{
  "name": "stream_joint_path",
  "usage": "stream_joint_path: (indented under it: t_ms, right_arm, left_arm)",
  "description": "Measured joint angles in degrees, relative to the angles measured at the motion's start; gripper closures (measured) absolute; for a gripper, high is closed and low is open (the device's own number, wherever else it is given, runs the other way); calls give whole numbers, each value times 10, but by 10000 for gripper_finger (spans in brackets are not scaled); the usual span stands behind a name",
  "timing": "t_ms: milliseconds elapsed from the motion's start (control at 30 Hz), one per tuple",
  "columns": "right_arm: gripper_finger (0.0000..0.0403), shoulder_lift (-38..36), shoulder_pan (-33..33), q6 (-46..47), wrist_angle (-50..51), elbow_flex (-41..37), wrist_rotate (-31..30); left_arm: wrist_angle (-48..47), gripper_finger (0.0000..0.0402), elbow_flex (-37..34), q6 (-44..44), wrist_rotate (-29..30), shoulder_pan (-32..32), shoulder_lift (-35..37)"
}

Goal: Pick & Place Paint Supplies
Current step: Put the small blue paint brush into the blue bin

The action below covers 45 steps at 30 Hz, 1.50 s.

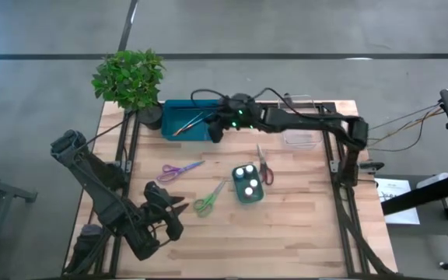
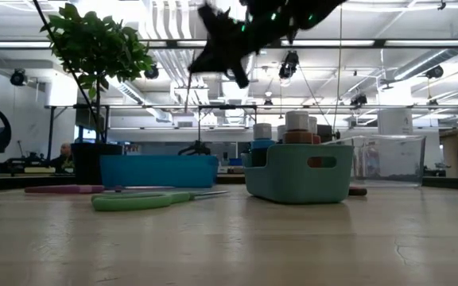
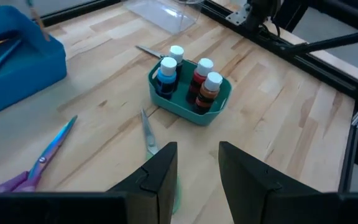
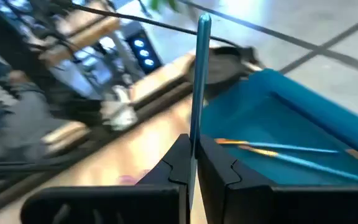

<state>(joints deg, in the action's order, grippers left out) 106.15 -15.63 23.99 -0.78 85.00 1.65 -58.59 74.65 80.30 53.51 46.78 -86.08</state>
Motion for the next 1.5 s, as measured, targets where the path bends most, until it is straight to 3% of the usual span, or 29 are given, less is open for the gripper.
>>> stream_joint_path:
  t_ms: [267,667,933,1233,1500]
  right_arm:
    - [395,92,-65,-68,24,103,17]
    - [395,260,-86,-173,277,351,21]
    - [395,336,-83,-216,393,498,8]
    - [388,318,-80,-241,396,479,1]
    - [285,306,-80,-238,390,478,2]
  left_arm:
    - [0,275,0,20,-4,0,0]
    - [3,275,0,32,-8,-1,0]
    - [3,275,0,42,-13,0,0]
    - [4,275,0,42,-13,0,0]
    - [5,275,0,41,-13,0,0]
